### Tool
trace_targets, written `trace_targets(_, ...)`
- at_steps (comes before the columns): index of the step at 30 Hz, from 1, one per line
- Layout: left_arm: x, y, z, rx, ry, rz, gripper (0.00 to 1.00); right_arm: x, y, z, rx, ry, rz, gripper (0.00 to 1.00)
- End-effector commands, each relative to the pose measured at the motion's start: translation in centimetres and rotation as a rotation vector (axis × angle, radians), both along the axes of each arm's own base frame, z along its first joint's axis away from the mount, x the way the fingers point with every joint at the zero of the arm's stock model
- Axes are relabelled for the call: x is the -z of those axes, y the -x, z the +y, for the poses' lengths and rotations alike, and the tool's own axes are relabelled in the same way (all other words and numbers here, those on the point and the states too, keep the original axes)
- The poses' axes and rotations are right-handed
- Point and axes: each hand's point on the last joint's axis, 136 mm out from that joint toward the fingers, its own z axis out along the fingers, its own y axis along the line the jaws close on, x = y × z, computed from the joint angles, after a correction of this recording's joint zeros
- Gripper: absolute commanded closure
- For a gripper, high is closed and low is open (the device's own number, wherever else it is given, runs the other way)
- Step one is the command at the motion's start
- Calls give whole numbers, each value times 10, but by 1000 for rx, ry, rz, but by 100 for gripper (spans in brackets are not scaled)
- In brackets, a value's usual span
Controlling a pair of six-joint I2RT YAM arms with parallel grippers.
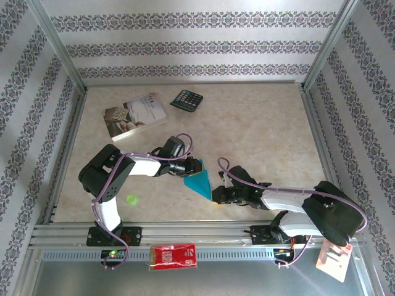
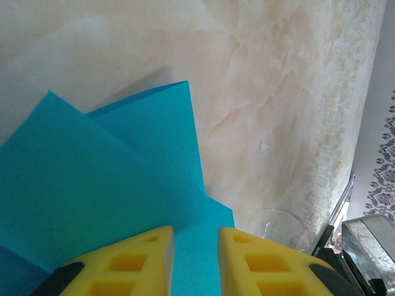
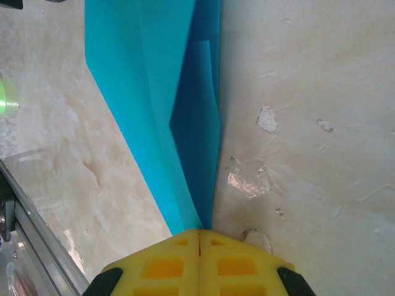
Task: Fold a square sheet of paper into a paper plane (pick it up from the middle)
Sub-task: Fourth fold the wing at the center of the table.
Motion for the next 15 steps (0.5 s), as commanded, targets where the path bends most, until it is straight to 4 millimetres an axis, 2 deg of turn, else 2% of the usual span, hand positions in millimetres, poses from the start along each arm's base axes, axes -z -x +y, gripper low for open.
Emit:
trace_targets(1, -16, -8, 3, -21, 51, -42, 75, 32, 12, -22, 25, 140, 49, 99)
trace_targets(7, -56, -8, -12, 24, 131, -146, 72, 32, 11, -22, 23, 140, 46, 99)
trace_targets(15, -63, -3, -29, 90, 88, -185, 66, 32, 12, -22, 22, 144, 47, 99)
